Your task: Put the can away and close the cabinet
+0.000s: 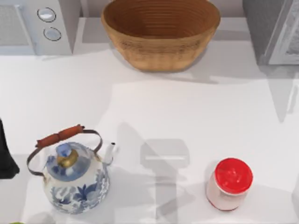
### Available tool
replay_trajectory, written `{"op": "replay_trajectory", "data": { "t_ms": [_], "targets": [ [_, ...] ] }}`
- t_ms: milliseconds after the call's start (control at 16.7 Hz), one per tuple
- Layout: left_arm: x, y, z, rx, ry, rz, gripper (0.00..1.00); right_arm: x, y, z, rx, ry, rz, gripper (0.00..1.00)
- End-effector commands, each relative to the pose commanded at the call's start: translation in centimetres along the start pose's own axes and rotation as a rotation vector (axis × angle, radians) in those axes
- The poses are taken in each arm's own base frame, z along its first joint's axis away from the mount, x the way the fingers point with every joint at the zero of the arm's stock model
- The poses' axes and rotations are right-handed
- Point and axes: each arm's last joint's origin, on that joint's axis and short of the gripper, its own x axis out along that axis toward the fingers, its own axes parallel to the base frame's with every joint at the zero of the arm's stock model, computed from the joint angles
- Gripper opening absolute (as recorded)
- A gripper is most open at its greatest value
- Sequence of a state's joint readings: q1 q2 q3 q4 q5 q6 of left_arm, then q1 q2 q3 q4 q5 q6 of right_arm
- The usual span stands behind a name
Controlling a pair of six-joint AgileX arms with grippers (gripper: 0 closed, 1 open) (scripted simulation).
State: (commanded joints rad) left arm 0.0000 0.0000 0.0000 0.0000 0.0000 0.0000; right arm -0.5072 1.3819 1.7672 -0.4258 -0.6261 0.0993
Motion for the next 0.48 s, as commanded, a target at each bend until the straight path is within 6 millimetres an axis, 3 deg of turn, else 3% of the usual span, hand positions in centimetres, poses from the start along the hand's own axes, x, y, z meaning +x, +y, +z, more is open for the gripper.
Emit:
{"op": "replay_trajectory", "data": {
  "t_ms": [240,480],
  "targets": [
    [0.0,0.0,0.0,0.0,0.0,0.0,1.0,3.8,7.7,-1.0,0.006,0.027,0.048,1.0],
    [0.0,0.0,0.0,0.0,0.0,0.0,1.0,4.1,14.6,-1.6,-0.029,0.024,0.029,1.0]
  ]
}}
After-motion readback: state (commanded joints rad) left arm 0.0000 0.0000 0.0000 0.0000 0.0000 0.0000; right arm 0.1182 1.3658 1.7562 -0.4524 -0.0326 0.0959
